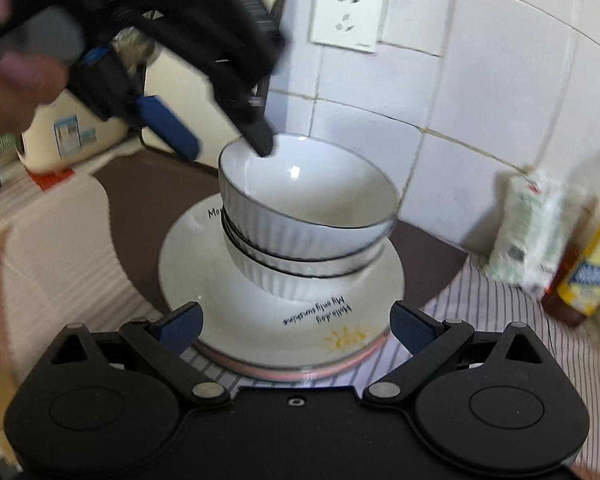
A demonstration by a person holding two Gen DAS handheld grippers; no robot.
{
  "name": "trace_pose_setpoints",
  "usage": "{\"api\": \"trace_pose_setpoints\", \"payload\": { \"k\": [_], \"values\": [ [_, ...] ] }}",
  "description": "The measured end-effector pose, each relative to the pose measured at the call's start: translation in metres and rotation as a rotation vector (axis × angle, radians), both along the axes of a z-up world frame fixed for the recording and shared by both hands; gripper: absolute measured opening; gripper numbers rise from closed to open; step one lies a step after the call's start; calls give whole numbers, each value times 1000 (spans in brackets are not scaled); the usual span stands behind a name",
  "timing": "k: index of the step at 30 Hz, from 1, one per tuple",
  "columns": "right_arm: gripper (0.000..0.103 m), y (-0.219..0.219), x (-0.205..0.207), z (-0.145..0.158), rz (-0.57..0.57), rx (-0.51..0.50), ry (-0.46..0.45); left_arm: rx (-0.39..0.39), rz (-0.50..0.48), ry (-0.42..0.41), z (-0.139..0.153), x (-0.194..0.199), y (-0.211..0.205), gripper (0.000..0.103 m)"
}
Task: Organize plates and bowls
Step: 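Carry the bowl stack over the plate stack and lower it onto the white plate, then open the left tool and withdraw both tools from the stack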
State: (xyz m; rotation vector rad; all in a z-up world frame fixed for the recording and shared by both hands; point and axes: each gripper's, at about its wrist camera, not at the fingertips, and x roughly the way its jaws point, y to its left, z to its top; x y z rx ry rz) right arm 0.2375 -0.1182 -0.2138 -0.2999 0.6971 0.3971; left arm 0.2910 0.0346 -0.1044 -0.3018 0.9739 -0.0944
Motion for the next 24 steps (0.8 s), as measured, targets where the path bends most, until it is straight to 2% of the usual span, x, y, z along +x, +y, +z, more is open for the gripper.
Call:
{"api": "trace_pose_setpoints", "payload": {
  "k": [2, 6, 8, 10, 12, 15, 19, 24],
  "values": [
    [101, -15, -6, 16, -28, 60, 26, -5, 23, 10, 16, -14, 1, 52],
    [101, -47, -17, 50, -118, 186, 90, -26, 22, -30, 48, -43, 3, 58],
    [101, -59, -26, 65, -145, 178, 48, -4, 8, -47, 61, -55, 0, 58],
    [101, -68, -36, 82, -158, 150, -37, 11, -11, -72, 75, -67, -3, 62],
    [101, -75, -41, 96, -170, 129, -72, 12, -36, -90, 88, -81, -3, 63],
    [101, -84, -46, 114, -211, 143, -62, 20, -63, -112, 104, -95, 0, 65],
    [101, -94, -52, 128, -268, 216, -7, 57, -70, -113, 118, -108, 12, 68],
    [101, -86, -61, 136, -310, 207, -7, 115, -87, -154, 134, -125, 24, 72]
  ]
}}
